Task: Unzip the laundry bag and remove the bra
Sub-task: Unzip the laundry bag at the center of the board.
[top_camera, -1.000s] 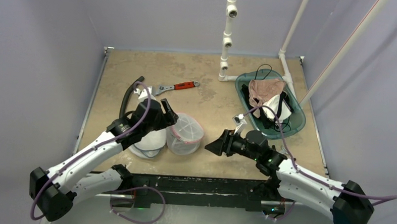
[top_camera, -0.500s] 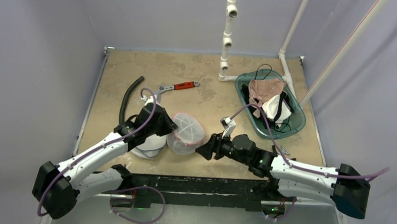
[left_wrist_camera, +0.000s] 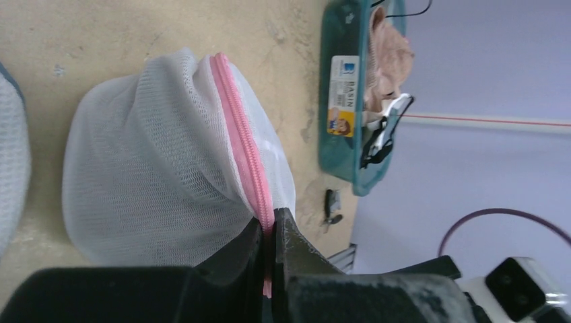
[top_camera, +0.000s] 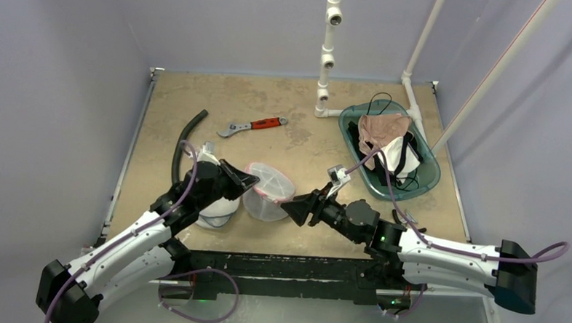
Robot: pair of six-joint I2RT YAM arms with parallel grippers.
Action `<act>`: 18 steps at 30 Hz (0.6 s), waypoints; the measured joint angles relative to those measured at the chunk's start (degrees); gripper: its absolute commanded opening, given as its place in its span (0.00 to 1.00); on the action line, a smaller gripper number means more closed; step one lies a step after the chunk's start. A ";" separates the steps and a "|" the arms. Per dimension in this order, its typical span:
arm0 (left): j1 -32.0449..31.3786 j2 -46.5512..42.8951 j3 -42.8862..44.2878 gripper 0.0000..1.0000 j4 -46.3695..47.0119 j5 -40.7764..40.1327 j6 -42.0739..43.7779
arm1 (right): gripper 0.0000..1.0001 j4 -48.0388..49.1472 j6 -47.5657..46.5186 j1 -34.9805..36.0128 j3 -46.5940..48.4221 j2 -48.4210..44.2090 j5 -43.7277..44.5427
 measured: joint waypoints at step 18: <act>0.00 -2.45 -0.13 0.00 2.60 0.63 -8.66 | 0.58 5.79 -1.29 0.22 -0.26 5.66 -2.86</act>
